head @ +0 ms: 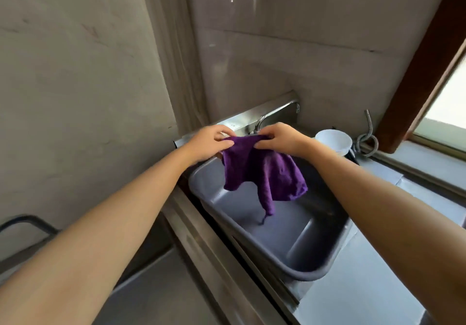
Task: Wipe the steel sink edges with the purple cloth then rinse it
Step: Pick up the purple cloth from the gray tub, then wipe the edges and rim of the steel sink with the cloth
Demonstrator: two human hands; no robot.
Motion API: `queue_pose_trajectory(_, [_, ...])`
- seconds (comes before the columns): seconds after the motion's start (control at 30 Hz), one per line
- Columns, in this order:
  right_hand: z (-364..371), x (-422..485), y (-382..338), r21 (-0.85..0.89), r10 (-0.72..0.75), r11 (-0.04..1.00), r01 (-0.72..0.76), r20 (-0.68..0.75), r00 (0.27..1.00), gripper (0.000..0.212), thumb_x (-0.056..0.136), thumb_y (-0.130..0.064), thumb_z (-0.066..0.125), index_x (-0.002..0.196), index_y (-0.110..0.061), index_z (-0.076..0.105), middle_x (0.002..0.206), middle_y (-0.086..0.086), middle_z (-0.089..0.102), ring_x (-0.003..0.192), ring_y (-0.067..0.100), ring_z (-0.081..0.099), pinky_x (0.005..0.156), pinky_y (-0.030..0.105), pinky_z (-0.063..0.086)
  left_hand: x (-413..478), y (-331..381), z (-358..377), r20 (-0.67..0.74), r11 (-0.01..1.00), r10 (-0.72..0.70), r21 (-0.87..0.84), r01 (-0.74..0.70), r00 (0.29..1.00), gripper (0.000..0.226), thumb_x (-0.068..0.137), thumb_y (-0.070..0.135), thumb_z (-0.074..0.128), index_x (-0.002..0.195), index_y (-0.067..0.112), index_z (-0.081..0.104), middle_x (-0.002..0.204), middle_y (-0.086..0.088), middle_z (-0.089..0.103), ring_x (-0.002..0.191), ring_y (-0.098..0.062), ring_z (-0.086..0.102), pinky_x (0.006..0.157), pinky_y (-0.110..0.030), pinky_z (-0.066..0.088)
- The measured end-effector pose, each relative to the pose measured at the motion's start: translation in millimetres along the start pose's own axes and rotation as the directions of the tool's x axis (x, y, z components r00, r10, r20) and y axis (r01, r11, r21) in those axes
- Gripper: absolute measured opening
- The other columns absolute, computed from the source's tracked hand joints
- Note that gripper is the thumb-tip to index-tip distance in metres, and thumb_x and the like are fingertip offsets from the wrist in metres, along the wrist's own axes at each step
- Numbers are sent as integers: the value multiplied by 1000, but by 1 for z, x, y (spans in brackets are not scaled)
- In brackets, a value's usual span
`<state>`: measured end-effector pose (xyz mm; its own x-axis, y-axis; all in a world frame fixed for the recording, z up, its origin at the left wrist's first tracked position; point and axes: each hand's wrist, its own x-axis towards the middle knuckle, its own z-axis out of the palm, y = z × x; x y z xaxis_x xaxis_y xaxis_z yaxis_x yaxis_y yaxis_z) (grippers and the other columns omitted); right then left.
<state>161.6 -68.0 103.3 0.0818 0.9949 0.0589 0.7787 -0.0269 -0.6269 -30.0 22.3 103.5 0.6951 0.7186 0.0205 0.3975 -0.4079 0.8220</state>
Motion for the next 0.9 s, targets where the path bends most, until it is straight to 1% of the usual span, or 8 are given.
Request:
queue_pose_trajectory(0.13, [-22,-3,-32,-29,-26,999,26,-12,1000,24,86,-29,64,79,-6,65,68,2,55,64,14,48,59,18,36,-17,31,-37,-75,994,90,69,-85,993,6,88,10,61,90,15,63,81,-2,66,74,-13,63,66,-21,55])
queue_pose_trajectory(0.23, [-32,-7,-51,-41,-9,999,10,8,1000,28,86,-37,63,66,-18,59,64,-1,53,59,12,47,57,18,38,-27,52,-57,-200,993,120,46,-112,973,13,89,12,59,78,17,58,72,0,63,66,-14,59,61,-20,52])
queue_pose_trajectory(0.3, [-35,-10,-61,-35,-12,999,14,62,998,22,84,-37,66,85,-15,69,82,8,68,76,21,62,74,30,49,-33,64,-67,-261,984,164,112,-139,951,13,89,17,59,77,19,57,73,1,62,69,-15,58,70,-30,51])
queue_pose_trajectory(0.37, [-36,-14,-71,-67,-6,998,12,100,995,30,81,-32,70,103,-12,68,98,9,71,92,24,65,86,36,51,-40,76,-76,-302,967,228,184,-178,926,8,90,19,57,83,17,56,74,5,61,67,-9,54,71,-28,45])
queue_pose_trajectory(0.47, [-30,-20,-76,-157,70,987,-40,191,979,30,80,-23,70,106,-9,65,94,2,67,87,20,63,81,30,48,-53,88,-88,-390,955,276,212,-206,878,7,92,19,53,93,14,57,79,6,58,69,-6,51,69,-23,40])
queue_pose_trajectory(0.6, [-6,-5,-50,-246,145,965,-87,228,963,50,73,-53,64,98,-9,66,98,9,66,95,30,62,90,42,50,-75,77,-114,-555,983,172,152,-104,814,14,92,23,52,99,13,60,80,6,58,74,-10,51,69,-23,38])
queue_pose_trajectory(0.73, [15,-9,-78,-66,134,990,-123,205,969,25,89,-34,59,84,-10,59,86,6,59,80,23,60,75,35,53,-104,42,-136,-615,994,66,106,0,786,19,91,23,55,102,8,62,95,-2,62,88,-14,56,71,-22,40])
queue_pose_trajectory(0.9, [32,7,-122,-77,10,997,-13,-34,999,24,89,-36,59,80,-13,56,85,4,57,81,19,52,67,27,38,-144,0,-156,-732,992,-125,-80,99,669,19,88,23,59,96,6,63,91,-4,62,85,-19,57,77,-32,47])
